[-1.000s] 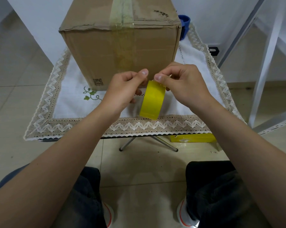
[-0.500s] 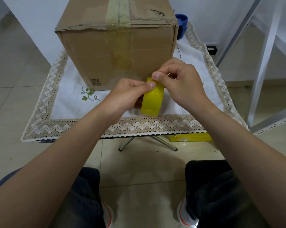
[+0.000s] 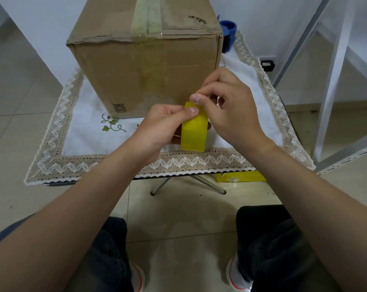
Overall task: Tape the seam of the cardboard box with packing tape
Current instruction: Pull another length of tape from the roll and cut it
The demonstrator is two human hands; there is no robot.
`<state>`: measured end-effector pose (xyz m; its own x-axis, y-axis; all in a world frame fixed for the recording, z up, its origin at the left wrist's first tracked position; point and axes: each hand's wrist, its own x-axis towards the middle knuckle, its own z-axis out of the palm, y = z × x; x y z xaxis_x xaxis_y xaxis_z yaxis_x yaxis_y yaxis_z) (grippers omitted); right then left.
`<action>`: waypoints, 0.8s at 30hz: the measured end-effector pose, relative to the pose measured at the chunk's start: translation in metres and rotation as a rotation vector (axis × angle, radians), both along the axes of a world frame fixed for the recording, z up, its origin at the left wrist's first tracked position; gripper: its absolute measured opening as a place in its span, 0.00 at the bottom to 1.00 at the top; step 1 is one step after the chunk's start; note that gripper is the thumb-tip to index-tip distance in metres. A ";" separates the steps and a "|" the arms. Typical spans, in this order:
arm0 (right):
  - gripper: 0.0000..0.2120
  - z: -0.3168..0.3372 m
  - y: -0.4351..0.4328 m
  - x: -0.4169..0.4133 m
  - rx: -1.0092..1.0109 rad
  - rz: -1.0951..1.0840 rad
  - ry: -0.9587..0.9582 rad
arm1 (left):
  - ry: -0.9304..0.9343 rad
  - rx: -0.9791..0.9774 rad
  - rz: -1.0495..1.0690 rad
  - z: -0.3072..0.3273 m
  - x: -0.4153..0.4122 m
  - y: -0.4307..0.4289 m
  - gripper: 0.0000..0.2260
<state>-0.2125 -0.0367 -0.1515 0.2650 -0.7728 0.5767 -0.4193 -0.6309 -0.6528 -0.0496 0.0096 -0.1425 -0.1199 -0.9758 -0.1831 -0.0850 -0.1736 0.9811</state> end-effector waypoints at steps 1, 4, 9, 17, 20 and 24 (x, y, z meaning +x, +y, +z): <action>0.04 -0.001 0.000 0.000 -0.038 -0.005 0.017 | 0.001 0.009 0.017 0.000 -0.001 0.000 0.11; 0.05 -0.001 0.000 0.001 -0.104 -0.007 0.031 | 0.012 0.032 0.047 0.001 0.000 0.000 0.11; 0.06 -0.003 -0.001 0.004 -0.132 0.014 0.026 | 0.008 0.077 0.051 -0.001 0.002 0.000 0.10; 0.06 0.004 -0.009 -0.001 0.227 -0.012 -0.040 | -0.069 -0.041 0.060 -0.009 0.002 -0.002 0.12; 0.05 0.007 -0.011 -0.005 0.326 -0.026 -0.079 | -0.071 -0.076 0.037 -0.011 0.001 -0.002 0.10; 0.04 0.010 -0.011 -0.007 0.425 -0.033 -0.168 | -0.032 -0.106 0.019 -0.013 0.000 -0.002 0.10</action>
